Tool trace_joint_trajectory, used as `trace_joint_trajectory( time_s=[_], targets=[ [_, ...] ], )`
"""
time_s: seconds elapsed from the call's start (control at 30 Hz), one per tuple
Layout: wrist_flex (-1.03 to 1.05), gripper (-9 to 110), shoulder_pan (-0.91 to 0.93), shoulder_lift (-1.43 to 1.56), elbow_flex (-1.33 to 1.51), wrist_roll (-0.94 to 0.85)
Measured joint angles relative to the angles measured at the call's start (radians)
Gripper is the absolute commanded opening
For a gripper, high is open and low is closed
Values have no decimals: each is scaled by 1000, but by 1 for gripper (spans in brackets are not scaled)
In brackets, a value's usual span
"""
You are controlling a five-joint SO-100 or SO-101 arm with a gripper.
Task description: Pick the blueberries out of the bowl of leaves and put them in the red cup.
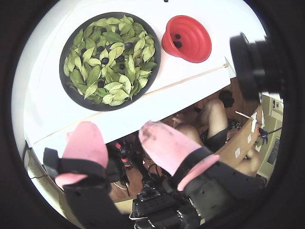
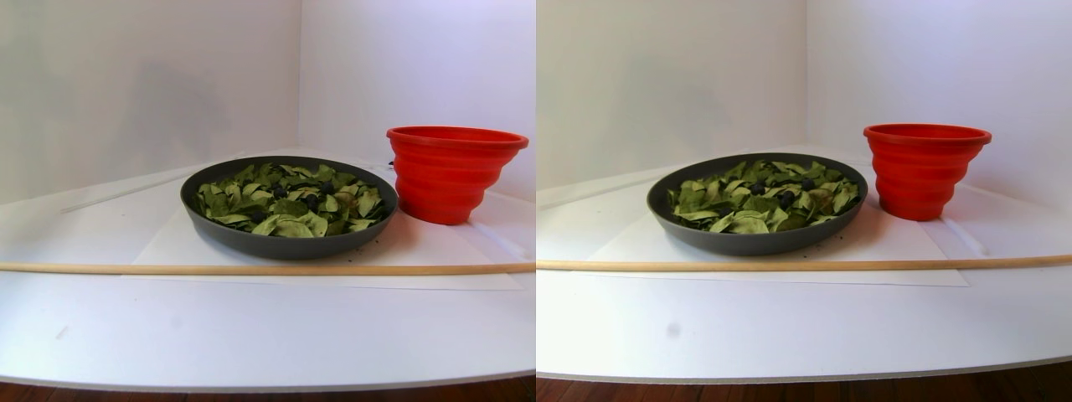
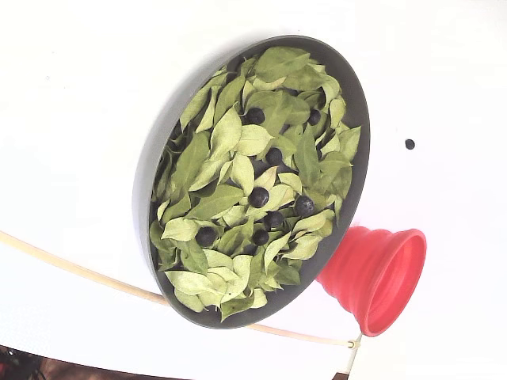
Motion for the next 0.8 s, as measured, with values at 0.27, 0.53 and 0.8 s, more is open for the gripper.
trace_joint_trajectory(
  time_s=[0.27,0.53,0.8],
  targets=[
    [-104,17,6,-72,34,-75],
    [-230,17,37,-133,101,-146],
    [-299,16,55,-193,132,-202]
  ],
)
